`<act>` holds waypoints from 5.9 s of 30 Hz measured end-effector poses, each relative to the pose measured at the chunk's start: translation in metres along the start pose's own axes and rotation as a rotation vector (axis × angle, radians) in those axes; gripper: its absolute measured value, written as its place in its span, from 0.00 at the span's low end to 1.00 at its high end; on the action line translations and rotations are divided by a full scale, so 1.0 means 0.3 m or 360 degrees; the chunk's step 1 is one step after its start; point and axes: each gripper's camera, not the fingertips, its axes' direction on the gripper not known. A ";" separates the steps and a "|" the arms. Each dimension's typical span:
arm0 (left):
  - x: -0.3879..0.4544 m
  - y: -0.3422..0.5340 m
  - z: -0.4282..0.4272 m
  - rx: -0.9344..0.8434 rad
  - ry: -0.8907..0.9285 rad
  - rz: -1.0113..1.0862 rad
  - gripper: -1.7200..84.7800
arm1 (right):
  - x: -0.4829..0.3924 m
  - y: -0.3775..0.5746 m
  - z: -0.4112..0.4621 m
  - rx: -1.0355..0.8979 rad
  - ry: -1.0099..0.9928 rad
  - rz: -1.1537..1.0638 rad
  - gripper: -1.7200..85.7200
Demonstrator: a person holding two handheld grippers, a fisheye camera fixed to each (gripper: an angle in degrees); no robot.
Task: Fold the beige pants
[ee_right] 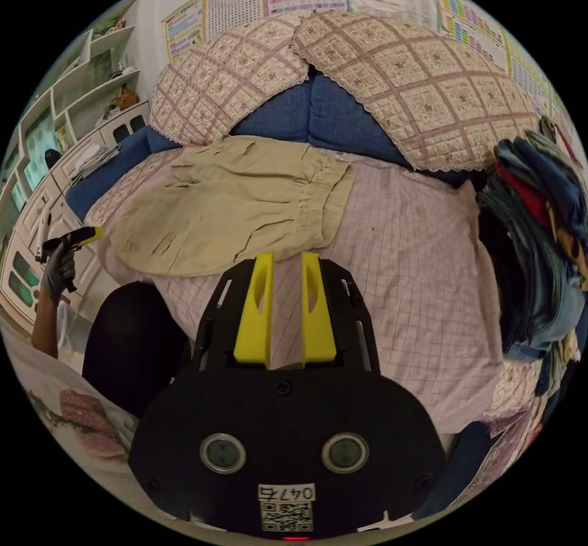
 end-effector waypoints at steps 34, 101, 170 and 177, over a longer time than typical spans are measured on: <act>0.413 -0.401 -0.382 -0.0056 -0.0143 0.0002 0.14 | -0.066 -0.036 0.042 0.0029 0.0025 0.0007 0.05; 0.031 -0.844 -0.926 0.0219 0.0723 -0.0122 0.01 | -0.996 0.371 -0.781 0.0102 0.0209 -0.1096 0.03; 0.293 0.383 1.787 -0.0557 -0.0396 0.1880 0.11 | -0.435 -0.173 -0.056 -0.0059 0.0294 -0.0828 0.02; 0.343 0.515 2.015 -0.0812 -0.0541 0.2151 0.13 | -0.527 -0.133 -0.040 -0.0004 0.0370 -0.0891 0.02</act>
